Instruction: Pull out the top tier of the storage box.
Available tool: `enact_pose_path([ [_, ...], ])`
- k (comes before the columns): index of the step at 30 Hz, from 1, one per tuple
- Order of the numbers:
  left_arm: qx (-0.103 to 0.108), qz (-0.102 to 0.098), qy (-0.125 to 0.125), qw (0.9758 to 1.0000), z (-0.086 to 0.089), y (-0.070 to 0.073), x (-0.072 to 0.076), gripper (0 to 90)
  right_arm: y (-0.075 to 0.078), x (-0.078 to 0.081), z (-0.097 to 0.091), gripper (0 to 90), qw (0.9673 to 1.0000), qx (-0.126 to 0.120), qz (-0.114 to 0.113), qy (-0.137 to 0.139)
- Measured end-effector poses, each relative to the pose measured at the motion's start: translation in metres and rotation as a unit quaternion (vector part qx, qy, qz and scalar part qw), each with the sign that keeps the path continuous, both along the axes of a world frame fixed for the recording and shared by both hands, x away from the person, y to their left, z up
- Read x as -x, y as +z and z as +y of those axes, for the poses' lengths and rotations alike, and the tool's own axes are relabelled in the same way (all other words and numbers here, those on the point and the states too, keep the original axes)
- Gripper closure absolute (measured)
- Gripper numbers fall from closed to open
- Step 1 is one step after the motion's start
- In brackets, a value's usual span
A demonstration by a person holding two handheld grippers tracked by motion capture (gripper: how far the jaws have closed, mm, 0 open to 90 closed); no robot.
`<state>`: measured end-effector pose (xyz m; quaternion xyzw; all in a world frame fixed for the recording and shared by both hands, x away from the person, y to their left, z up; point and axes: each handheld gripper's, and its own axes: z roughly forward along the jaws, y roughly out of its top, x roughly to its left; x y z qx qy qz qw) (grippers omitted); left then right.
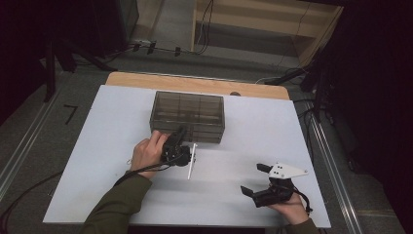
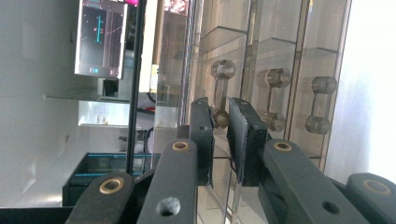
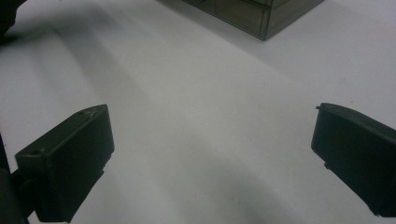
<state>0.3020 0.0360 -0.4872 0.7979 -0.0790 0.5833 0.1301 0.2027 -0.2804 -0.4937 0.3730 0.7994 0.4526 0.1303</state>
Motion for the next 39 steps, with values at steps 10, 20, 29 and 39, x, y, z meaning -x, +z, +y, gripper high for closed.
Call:
enact_pose_path([
  [10,-0.007,-0.004,0.003,1.0,-0.001,0.0,0.003,80.8,0.0,0.0,0.0,0.0,1.0,0.0,0.0,0.0],
  [20,-0.016,-0.009,0.005,0.9998,0.002,0.001,0.006,89.9,0.0,0.0,0.0,0.0,1.0,0.0,-0.001,-0.001],
  [29,-0.026,-0.024,0.015,0.9993,-0.001,-0.004,0.004,79.3,0.0,0.0,0.0,0.0,1.0,0.0,0.0,-0.001],
  [39,-0.038,-0.056,0.035,0.9971,-0.009,-0.012,0.004,77.9,0.0,0.0,0.0,0.0,1.0,0.0,0.0,0.0],
])
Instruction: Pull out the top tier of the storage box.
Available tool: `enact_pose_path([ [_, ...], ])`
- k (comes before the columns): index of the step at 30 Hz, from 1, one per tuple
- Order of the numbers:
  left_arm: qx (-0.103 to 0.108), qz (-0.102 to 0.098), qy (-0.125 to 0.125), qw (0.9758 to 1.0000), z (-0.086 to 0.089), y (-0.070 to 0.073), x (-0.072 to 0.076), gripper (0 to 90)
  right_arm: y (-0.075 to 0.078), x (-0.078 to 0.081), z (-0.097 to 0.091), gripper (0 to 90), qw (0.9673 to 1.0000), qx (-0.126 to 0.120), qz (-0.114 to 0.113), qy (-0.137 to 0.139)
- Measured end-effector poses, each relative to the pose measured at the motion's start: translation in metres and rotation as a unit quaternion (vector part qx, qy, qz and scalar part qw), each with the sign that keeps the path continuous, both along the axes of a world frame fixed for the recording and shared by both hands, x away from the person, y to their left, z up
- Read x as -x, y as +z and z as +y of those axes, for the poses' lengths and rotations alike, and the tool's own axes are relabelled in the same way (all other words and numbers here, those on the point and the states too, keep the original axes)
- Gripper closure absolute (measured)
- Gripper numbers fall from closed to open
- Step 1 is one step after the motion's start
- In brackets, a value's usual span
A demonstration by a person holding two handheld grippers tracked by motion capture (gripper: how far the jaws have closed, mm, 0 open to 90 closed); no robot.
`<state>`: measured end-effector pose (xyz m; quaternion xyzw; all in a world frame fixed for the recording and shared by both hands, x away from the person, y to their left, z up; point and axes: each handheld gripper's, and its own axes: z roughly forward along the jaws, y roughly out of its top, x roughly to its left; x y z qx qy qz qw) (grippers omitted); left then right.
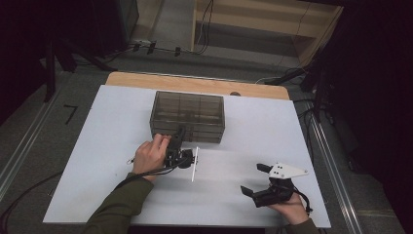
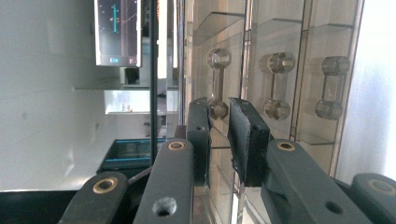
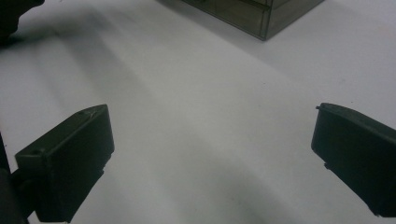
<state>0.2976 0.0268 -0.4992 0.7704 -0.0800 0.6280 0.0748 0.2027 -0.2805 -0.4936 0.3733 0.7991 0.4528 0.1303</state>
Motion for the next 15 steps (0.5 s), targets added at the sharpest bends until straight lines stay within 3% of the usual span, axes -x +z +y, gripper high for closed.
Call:
enact_pose_path([
  [3,-0.001,-0.011,0.011,0.9999,-0.0032,-0.0021,0.0009,80.1,-0.0001,0.0,0.0001,0.0,1.0,0.0,0.0,0.0],
  [15,-0.006,-0.016,0.015,0.9997,-0.0036,-0.0032,0.0033,81.4,0.0002,0.0001,-0.0003,0.0,1.0,0.0,0.002,-0.001],
])
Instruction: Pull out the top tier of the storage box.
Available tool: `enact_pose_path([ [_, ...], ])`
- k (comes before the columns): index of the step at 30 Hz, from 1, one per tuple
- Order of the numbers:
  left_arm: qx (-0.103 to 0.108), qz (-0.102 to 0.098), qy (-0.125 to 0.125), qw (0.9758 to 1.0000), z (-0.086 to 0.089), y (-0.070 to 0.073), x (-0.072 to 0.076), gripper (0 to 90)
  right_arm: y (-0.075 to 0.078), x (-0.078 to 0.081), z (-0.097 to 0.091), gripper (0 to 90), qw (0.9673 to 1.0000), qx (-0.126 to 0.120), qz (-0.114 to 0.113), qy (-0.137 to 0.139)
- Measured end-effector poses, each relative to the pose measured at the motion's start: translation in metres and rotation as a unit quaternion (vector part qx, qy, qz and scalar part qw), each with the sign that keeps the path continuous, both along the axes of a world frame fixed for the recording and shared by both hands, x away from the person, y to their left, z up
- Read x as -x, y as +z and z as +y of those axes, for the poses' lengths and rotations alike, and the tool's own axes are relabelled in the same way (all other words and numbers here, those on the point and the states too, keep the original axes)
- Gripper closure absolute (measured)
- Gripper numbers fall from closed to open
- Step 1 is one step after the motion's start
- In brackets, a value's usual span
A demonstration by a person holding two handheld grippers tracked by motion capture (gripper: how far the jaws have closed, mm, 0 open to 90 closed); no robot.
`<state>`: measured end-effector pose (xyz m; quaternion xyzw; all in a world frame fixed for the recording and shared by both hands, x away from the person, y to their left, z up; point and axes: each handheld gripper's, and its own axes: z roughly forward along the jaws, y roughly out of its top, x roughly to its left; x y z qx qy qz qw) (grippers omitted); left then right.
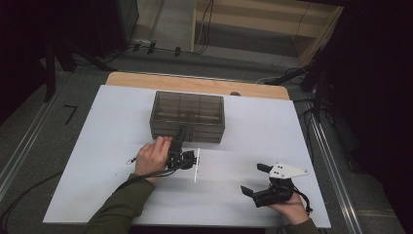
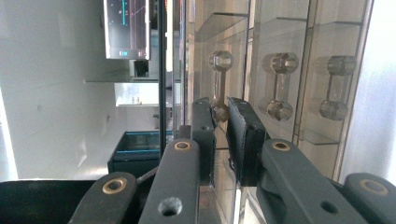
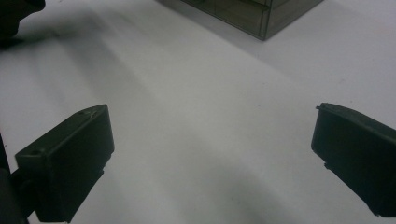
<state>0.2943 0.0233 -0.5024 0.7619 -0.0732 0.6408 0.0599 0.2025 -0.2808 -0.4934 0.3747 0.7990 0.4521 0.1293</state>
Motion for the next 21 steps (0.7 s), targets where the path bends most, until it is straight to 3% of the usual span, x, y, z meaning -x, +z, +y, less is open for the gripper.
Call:
enact_pose_path([
  [21,0.003,0.005,-0.005,1.0,0.003,0.001,0.012,81.2,0.0,0.0,0.0,0.0,1.0,0.001,-0.004,-0.001],
])
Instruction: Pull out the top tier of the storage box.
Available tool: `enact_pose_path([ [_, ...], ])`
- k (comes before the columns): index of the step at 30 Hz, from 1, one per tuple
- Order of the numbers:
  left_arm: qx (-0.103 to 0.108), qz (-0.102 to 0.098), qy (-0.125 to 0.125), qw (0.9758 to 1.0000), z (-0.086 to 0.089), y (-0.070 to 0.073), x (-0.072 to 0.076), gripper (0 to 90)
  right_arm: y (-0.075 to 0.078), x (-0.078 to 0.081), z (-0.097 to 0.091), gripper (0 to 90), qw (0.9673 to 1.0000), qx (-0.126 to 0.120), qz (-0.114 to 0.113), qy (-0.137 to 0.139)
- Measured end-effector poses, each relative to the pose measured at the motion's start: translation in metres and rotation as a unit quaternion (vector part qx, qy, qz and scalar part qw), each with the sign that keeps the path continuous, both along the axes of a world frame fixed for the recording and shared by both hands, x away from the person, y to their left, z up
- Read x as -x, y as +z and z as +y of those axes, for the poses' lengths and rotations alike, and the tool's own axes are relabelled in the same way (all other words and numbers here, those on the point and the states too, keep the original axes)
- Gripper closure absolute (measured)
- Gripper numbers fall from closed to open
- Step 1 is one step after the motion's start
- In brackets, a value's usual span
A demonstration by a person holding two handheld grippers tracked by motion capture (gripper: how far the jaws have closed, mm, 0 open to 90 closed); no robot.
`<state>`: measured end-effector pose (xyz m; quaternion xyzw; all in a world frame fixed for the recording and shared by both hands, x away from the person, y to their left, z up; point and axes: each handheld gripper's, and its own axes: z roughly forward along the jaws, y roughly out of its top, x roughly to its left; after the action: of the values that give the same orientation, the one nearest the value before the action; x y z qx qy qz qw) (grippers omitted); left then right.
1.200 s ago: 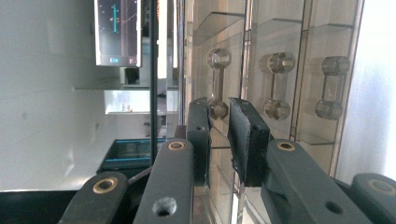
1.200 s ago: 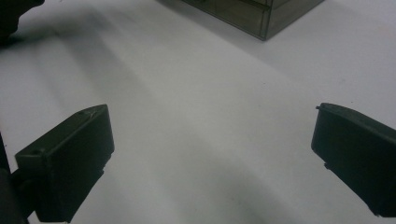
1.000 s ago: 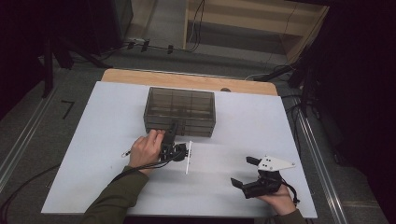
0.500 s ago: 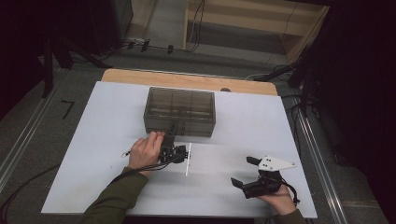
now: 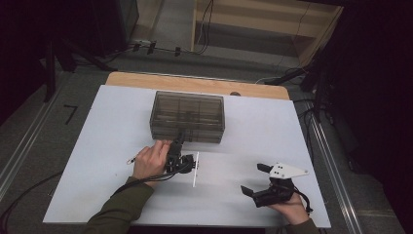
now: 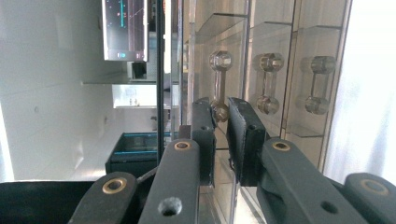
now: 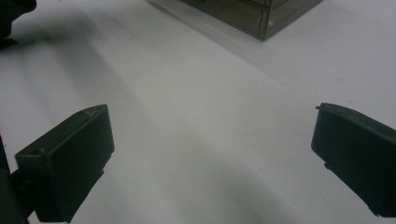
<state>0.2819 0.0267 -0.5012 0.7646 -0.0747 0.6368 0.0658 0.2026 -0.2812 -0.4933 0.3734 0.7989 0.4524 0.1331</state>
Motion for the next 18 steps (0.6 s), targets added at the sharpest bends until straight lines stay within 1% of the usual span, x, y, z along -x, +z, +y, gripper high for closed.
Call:
enact_pose_path([
  [18,0.001,0.007,-0.005,1.0,0.002,0.001,0.013,81.1,0.0,0.0,0.0,0.0,1.0,-0.001,0.0,-0.001],
])
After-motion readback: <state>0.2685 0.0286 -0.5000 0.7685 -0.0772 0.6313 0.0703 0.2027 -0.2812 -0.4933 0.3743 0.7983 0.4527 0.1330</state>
